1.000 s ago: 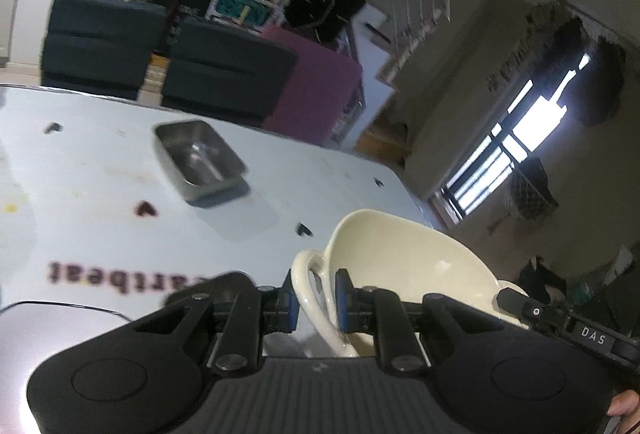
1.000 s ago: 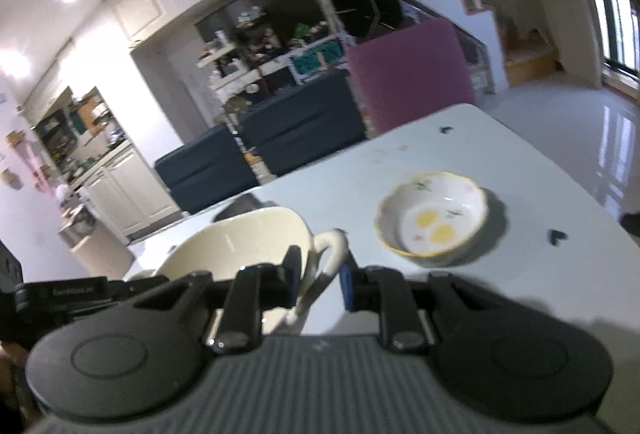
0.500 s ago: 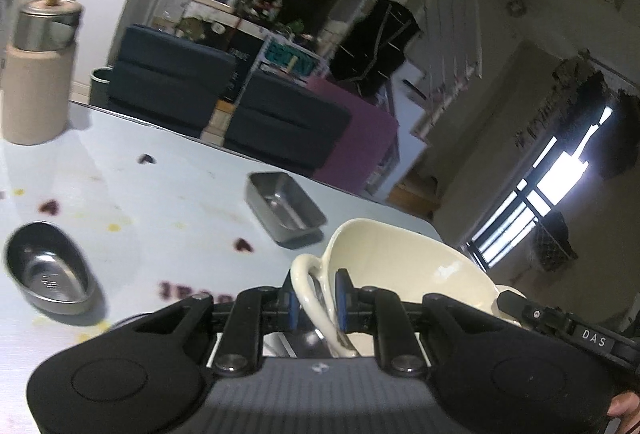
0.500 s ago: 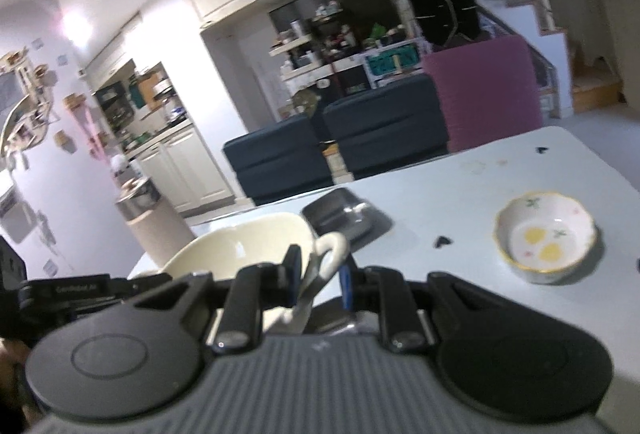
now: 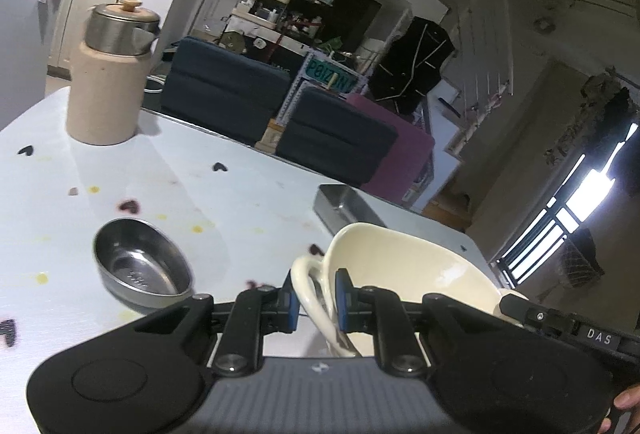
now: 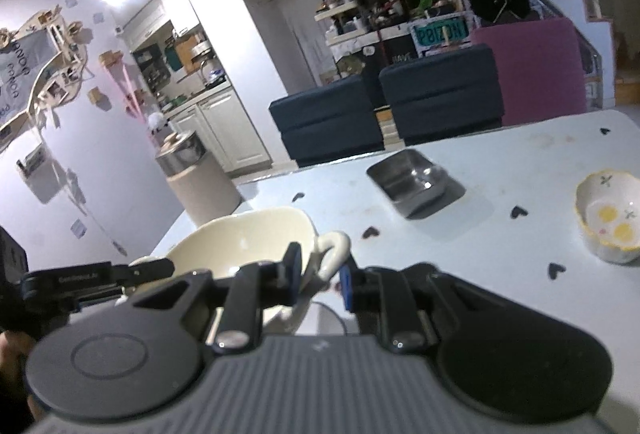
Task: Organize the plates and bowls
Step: 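Carry the cream bowl with both grippers toward the large steel tray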
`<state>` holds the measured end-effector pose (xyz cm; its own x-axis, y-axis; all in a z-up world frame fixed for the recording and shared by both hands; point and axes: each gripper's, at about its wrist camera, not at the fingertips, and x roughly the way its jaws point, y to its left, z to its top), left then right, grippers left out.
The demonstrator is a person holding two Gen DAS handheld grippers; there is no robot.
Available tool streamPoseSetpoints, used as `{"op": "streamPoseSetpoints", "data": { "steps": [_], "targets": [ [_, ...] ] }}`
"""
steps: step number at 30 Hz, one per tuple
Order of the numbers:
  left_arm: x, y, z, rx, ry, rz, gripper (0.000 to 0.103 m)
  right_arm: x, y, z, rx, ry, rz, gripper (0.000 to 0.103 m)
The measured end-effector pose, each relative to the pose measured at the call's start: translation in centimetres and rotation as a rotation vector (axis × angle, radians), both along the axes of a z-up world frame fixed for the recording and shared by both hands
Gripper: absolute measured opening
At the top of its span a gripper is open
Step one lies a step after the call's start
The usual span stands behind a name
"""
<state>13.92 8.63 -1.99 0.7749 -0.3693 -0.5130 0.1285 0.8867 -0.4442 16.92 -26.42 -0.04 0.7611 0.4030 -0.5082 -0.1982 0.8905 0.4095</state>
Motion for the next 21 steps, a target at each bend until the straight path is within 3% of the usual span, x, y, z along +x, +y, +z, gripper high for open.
{"op": "streamPoseSetpoints", "data": {
  "steps": [21],
  "targets": [
    [0.0,3.3,-3.1,0.045,0.073,0.020,0.019,1.1,2.1,-2.0,0.004,0.176,0.054,0.025]
  ]
}}
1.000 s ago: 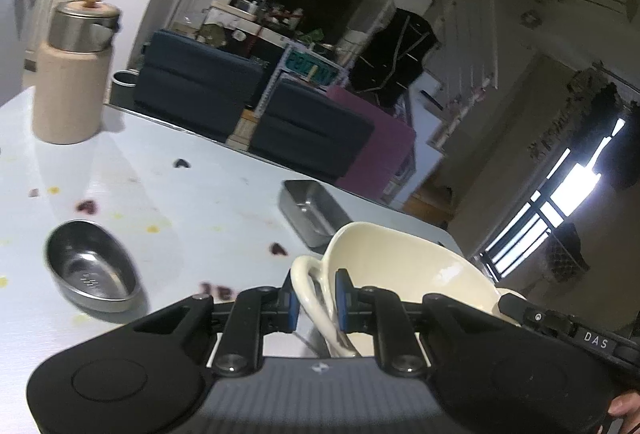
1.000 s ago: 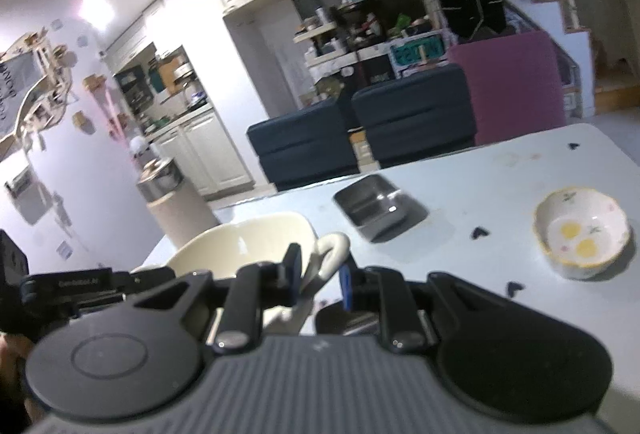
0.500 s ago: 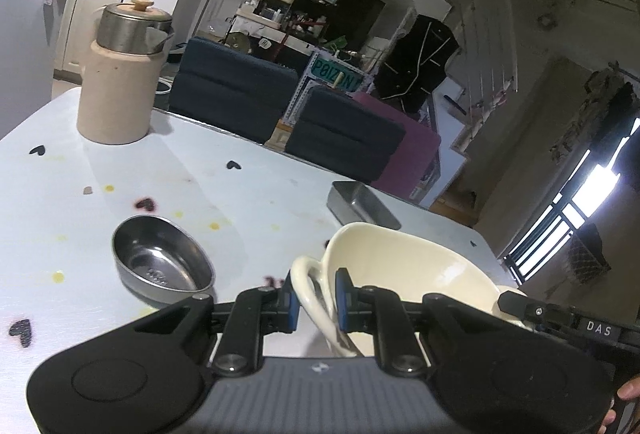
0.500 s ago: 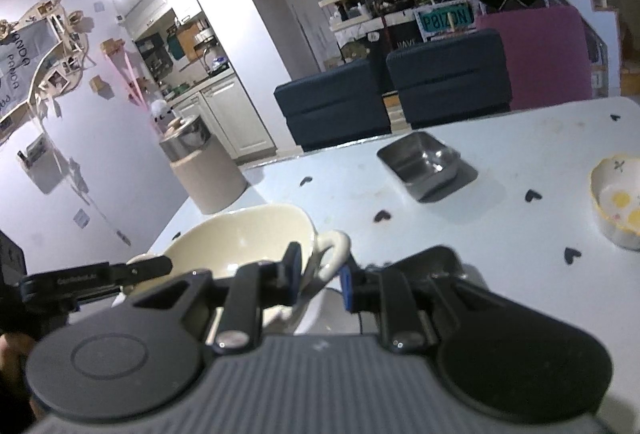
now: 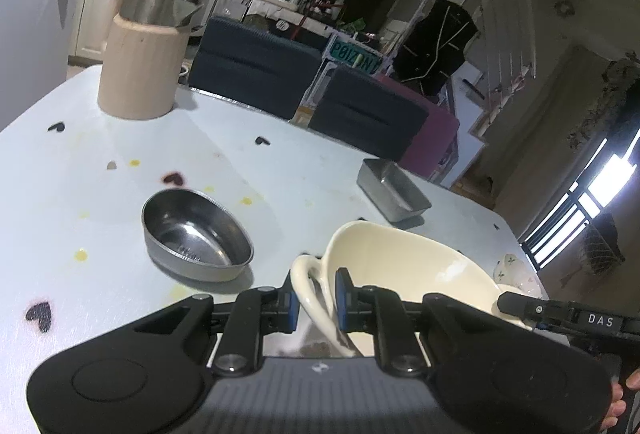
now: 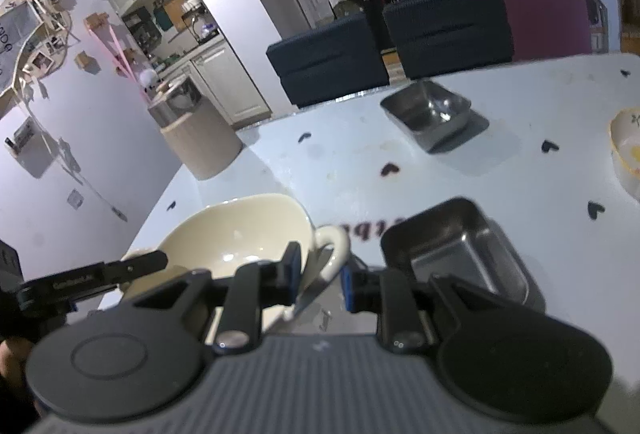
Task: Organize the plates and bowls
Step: 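Carry the cream bowl with both grippers toward the large steel tray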
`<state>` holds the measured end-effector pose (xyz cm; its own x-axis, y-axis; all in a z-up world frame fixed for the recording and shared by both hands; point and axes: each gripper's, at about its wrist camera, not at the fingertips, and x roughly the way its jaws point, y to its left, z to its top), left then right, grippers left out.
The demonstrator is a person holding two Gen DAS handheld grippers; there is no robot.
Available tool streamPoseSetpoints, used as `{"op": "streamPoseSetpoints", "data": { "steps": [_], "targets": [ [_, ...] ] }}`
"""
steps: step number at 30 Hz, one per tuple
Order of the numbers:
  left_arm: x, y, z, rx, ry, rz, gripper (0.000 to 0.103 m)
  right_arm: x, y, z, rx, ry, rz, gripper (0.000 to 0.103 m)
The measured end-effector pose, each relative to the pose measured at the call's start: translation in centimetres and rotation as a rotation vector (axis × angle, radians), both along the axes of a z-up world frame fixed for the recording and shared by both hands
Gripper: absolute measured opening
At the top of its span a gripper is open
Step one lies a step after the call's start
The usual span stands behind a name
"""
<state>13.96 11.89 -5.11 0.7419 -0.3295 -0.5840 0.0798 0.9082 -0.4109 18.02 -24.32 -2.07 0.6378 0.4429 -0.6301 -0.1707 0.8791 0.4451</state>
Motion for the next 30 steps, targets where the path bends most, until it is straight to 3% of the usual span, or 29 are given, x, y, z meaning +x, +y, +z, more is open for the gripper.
{"op": "streamPoseSetpoints", "data": {
  "steps": [9,30],
  "targets": [
    [0.2,0.9,-2.5,-0.020,0.036,0.011,0.019,0.3,1.1,-1.2,-0.032,0.072,0.009,0.025],
    [1.6,0.5,-5.3,0.008,0.115,0.008,0.020,1.2,2.4,-3.0,-0.125,0.186,-0.016,0.027]
  ]
}}
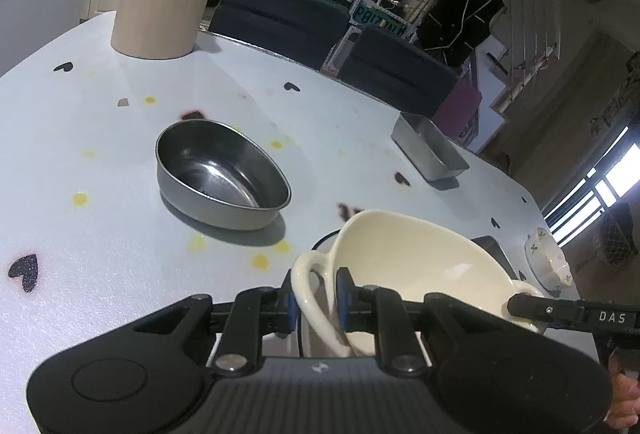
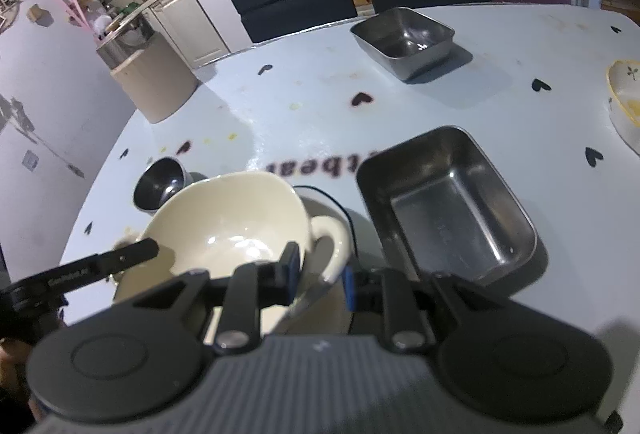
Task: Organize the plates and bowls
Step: 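Carry the cream bowl with both grippers toward the large steel tray, then lower the cream bowl onto the table and open both grippers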
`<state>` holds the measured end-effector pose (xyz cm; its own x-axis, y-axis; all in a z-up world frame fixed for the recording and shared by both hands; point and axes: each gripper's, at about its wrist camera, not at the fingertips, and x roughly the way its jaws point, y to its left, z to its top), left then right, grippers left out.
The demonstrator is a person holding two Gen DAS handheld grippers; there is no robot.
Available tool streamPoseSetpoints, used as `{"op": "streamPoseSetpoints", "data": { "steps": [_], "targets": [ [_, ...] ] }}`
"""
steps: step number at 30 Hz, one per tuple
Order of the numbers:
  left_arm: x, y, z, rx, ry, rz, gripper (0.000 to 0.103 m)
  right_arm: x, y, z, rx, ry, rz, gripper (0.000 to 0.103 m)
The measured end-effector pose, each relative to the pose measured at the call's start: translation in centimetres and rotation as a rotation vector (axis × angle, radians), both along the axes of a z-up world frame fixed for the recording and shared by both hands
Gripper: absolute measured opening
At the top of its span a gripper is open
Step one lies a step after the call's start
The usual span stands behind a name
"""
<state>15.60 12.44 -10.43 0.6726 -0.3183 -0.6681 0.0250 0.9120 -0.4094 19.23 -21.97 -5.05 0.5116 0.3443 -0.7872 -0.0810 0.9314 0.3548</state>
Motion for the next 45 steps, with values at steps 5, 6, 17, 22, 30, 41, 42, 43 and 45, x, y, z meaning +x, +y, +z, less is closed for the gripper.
{"op": "streamPoseSetpoints", "data": {
  "steps": [5,6,17,22,30,41,42,43,45],
  "targets": [
    [0.1,0.0,-0.3,0.008,0.007,-0.004,0.021,0.1,0.1,0.0,-0.012,0.002,0.003,0.027],
    [0.1,-0.1,-0.4,0.011,0.008,-0.005,0.021,0.1,0.2,0.0,-0.014,0.003,0.003,0.027],
    [0.5,-0.2,-1.1,0.028,0.031,-0.008,0.023,0.3,0.6,0.0,-0.041,0.008,0.009,0.027],
    [0.8,0.0,-1.8,0.015,0.067,-0.001,0.024,0.3,0.8,-0.1,-0.058,0.010,0.017,0.027],
    [0.8,-0.3,-2.1,0.028,0.068,-0.003,0.026,0.5,1.0,-0.1,-0.074,0.009,0.028,0.027],
    [0.8,-0.4,-2.1,0.035,0.070,-0.015,0.026,0.5,1.0,-0.6,-0.089,0.054,0.034,0.028],
    [0.8,-0.4,-2.2,0.034,0.071,-0.016,0.026,0.4,0.9,-0.7,-0.091,0.057,0.036,0.028],
    [0.8,-0.4,-2.2,0.034,0.072,-0.016,0.026,0.4,0.9,-0.7,-0.094,0.059,0.039,0.028],
    [0.8,-0.4,-2.2,0.037,0.071,-0.018,0.026,0.3,1.0,-0.8,-0.098,0.064,0.043,0.028]
  ]
}}
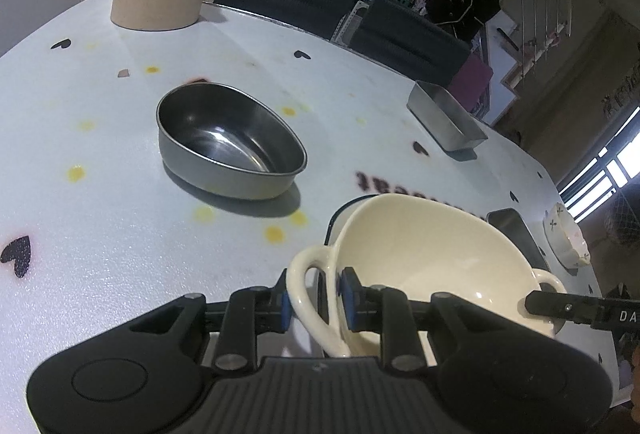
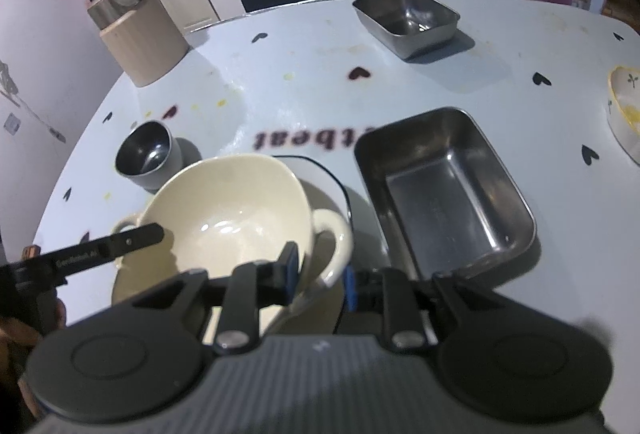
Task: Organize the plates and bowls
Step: 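Lower the cream bowl onto the table and open both grippers, then move both grippers to the yellow-rimmed lemon-print bowl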
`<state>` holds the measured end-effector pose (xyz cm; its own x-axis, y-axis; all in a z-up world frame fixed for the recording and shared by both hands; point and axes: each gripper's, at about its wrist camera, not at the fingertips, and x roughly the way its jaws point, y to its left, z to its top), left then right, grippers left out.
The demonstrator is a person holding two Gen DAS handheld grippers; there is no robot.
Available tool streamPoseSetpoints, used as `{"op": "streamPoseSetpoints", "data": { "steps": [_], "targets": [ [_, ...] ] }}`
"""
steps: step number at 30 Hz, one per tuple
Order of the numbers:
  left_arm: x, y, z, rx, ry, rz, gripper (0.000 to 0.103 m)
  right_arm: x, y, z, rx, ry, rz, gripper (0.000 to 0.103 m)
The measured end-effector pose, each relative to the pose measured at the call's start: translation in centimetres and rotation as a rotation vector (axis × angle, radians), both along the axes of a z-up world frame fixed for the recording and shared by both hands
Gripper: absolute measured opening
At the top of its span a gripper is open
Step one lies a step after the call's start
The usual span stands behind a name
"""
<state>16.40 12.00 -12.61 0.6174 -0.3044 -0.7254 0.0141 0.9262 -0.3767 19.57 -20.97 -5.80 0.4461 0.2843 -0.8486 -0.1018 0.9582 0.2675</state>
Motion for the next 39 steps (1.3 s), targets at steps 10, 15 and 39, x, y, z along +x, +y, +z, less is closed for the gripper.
{"op": "streamPoseSetpoints", "data": {
  "steps": [10,15,39],
  "targets": [
    [0.1,-0.5,0.0,0.026,-0.004,-0.029,0.026,0.2,0.0,-0.4,-0.030,0.035,0.003,0.030],
    [0.2,-0.7,0.0,0.024,-0.002,-0.038,0.024,0.5,-0.4,-0.6,-0.026,0.031,-0.024,0.030],
    [-1.4,-1.0,3.0,0.020,0.036,-0.003,0.102,-1.0,-1.4,0.1,-0.024,-0.002,-0.026,0.089]
  ]
}}
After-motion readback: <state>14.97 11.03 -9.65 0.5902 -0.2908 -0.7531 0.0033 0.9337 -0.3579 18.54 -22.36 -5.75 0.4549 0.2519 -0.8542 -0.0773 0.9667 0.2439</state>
